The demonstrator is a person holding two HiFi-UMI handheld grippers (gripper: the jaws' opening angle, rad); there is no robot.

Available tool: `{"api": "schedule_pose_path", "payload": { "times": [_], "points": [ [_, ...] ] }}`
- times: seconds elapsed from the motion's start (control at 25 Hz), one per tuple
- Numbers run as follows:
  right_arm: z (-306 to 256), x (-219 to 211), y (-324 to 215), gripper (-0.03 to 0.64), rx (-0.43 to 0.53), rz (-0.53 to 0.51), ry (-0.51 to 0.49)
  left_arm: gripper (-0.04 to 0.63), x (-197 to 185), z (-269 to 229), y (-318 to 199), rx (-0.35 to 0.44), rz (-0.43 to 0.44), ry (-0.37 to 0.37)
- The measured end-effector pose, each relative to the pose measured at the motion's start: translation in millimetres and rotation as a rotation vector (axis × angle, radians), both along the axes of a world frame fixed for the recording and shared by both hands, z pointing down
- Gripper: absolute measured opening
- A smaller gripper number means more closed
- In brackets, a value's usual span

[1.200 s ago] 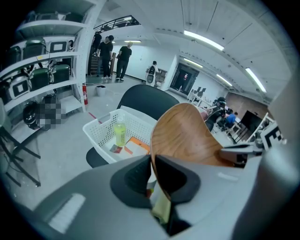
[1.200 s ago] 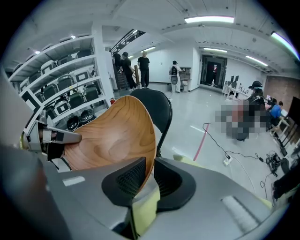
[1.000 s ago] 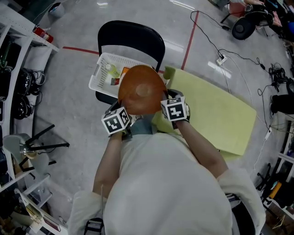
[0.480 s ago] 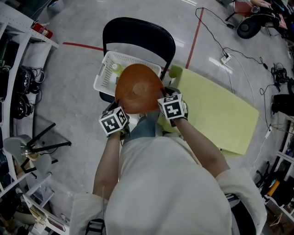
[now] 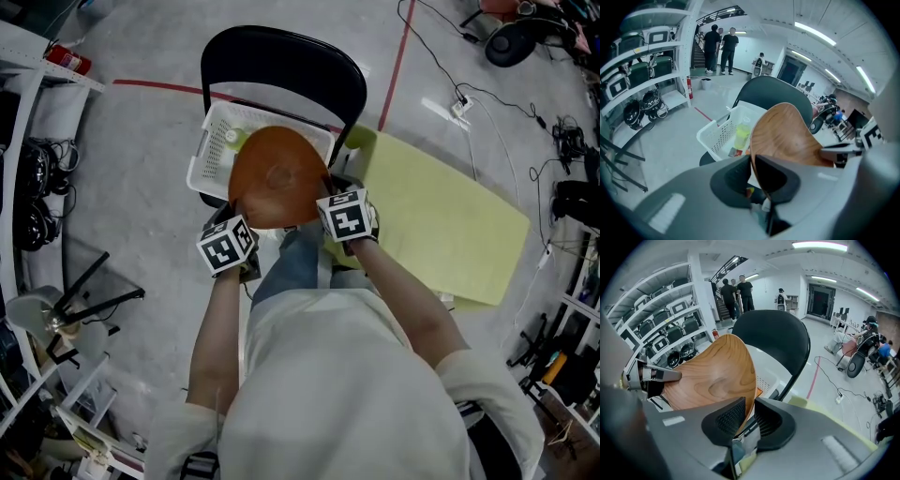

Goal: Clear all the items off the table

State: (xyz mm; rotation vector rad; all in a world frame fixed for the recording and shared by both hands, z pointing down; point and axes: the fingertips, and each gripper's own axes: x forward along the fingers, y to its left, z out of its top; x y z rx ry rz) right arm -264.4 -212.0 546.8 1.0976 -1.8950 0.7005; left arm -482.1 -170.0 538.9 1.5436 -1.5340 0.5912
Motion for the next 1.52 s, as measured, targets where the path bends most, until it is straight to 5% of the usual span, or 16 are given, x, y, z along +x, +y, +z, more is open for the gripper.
{"api": "schedule_pose_path", "payload": {
  "times": [1.12,1.32,1.52],
  "points": [
    [65,-19,-24,0.066,-0.103,0.081,0.045,0.038,-22,62,-51,-0.085,0.094,-0.074],
    [61,-21,-27,0.101,-0.075,0.074,0.048,0.152,-15,61,-52,-0.075,0.106,-0.070],
    [53,-28,-30,0.106,-0.047,0.055,0.033,0.158,-9,57,-58,-0.059,0.109,-0.059]
  ]
}}
